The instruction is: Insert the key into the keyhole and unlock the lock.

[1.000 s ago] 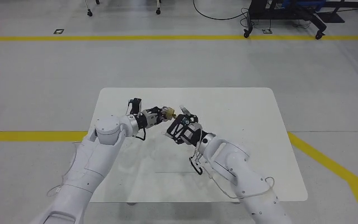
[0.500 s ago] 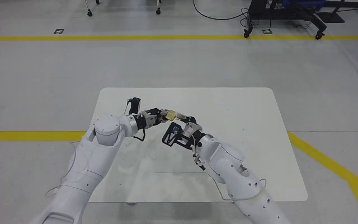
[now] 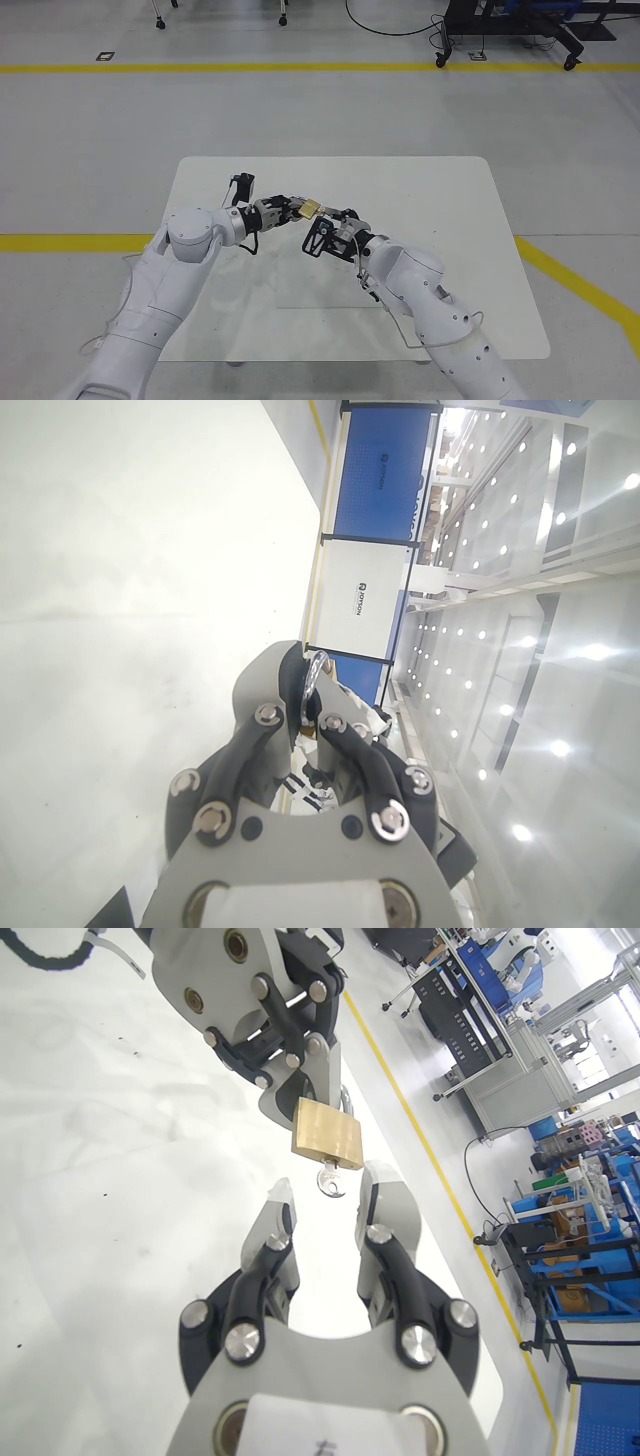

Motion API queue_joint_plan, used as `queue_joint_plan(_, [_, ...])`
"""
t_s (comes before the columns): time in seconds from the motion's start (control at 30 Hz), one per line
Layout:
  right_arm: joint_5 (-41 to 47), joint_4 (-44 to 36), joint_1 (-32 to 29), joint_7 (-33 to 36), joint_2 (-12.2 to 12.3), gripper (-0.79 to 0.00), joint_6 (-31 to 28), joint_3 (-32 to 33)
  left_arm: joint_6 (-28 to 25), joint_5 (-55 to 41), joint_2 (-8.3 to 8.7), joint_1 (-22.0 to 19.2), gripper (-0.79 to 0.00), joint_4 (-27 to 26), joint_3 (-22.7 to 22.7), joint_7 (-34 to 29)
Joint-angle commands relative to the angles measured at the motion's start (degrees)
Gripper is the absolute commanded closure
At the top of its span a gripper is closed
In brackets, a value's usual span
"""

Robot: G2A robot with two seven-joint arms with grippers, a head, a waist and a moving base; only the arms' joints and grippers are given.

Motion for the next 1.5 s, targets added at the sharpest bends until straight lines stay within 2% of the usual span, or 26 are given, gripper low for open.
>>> queue_joint_plan(0.0, [0.16, 0.33, 0.19, -0.01, -0.07, -0.08, -0.01, -0.13, -0.1, 0.2, 0.03, 0.01, 0.0, -0.15, 0.05, 0.1])
queue_joint_plan(0.1, [0.45, 0.79, 0.46, -0.1, -0.2, 0.0, 0.16, -0.27, -0.38, 0.26, 0.07, 0.08, 0.0, -0.47, 0.12, -0.34])
queue_joint_plan(0.4, [2.43, 1.71, 0.62, -0.28, -0.53, 0.0, -0.01, -0.41, -1.28, 1.16, 0.18, -0.18, 0.0, 0.16, 0.64, -1.35])
queue_joint_plan(0.73, [22.96, 3.05, -0.14, 2.72, -1.12, 0.0, -0.55, 4.3, -10.69, 4.25, 0.39, 0.07, 0.0, -0.25, 0.84, -0.4])
queue_joint_plan(1.0, [38.45, 3.46, -1.06, 5.04, -1.26, 0.0, -1.06, 7.28, -15.42, 8.49, 1.05, -0.06, 0.0, 0.23, 0.65, -2.83])
queue_joint_plan(1.17, [40.42, 3.37, -1.44, 7.51, -1.15, 0.0, 1.33, 7.94, -18.74, 11.47, 1.72, 1.07, 0.0, -0.95, -0.67, -1.17])
queue_joint_plan(1.3, [40.89, 2.95, -1.7, 7.93, -1.13, 0.0, 2.63, 7.89, -17.87, 12.36, 2.18, 2.01, 0.0, -2.01, -1.48, -1.73])
queue_joint_plan(1.33, [40.96, 2.77, -1.8, 7.82, -1.1, -0.043, 3.02, 8.07, -17.58, 12.63, 2.28, 2.21, 0.0, -2.32, -1.65, -1.78])
queue_joint_plan(1.37, [41.04, 2.51, -1.91, 7.7, -1.06, -0.28, 3.3, 8.27, -17.45, 12.72, 2.37, 2.51, 0.0, -2.66, -1.78, -1.86])
queue_joint_plan(1.4, [41.14, 2.12, -2.15, 7.34, -1.0, -0.754, 4.13, 8.76, -17.17, 12.83, 2.49, 2.9, 0.0, -3.1, -1.94, -2.14])
queue_joint_plan(1.47, [41.28, 1.42, -2.6, 6.67, -0.9, -0.785, 5.62, 9.71, -16.5, 13.27, 2.67, 3.3, 0.0, -3.57, -2.11, -2.65])
